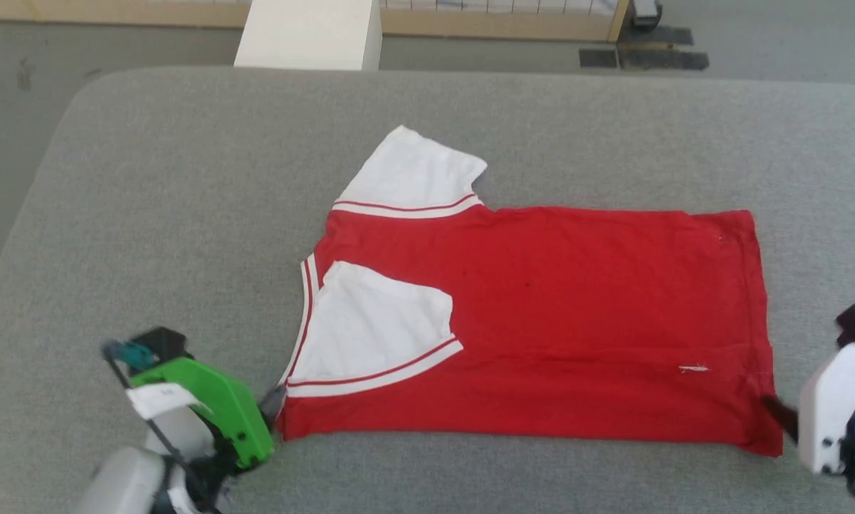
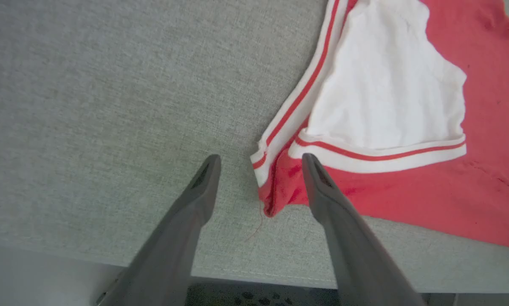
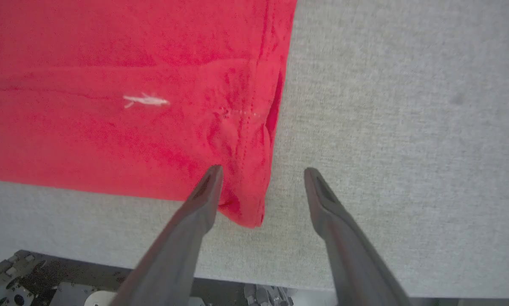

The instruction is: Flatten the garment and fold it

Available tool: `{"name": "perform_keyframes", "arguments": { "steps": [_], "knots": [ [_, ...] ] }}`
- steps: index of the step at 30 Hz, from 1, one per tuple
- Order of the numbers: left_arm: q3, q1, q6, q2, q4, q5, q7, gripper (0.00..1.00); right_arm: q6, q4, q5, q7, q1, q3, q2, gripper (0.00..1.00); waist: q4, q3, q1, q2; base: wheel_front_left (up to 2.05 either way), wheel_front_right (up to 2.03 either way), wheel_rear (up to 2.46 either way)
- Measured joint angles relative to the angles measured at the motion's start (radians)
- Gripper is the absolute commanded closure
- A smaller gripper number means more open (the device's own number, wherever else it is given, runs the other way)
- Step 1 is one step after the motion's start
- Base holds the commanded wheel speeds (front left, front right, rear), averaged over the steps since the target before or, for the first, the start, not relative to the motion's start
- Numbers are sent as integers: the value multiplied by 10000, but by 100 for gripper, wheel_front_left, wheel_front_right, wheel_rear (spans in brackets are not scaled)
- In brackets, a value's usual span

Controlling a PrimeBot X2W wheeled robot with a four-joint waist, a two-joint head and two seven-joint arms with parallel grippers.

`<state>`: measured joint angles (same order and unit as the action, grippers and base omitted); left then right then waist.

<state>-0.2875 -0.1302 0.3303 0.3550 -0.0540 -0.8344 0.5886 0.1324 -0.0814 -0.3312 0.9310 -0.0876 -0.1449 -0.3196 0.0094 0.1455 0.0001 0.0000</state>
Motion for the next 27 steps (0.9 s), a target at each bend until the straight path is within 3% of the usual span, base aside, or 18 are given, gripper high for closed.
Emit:
{"name": "perform_keyframes", "arguments": {
  "steps": [4,9,14,20,27],
  "knots": [
    [374,-122,144,393,1035,-23,161,0,0,627,-303,-46,-349,-336,-157,0,-74,-308,0,0,0,0,0],
    [805,-842,77,533,1657,418,-974,0,-2,1149,-259,-796,-982,-945,-221,0,-185,-512,0,0,0,0,0],
    [819,-1563,-683,245,1427,1181,-3150,0,-2,1127,105,-2635,-1582,-1283,-125,0,-208,-336,0,0,0,0,0],
    [481,-2196,-1839,-128,228,2086,-5981,0,-2,671,299,-4853,-1906,-1252,31,0,-185,93,0,0,0,0,0],
    [159,-2969,-2303,-568,-1106,2583,-7601,0,-2,188,61,-6408,-2252,-872,-130,0,-168,780,0,0,0,0,0]
  ]
}}
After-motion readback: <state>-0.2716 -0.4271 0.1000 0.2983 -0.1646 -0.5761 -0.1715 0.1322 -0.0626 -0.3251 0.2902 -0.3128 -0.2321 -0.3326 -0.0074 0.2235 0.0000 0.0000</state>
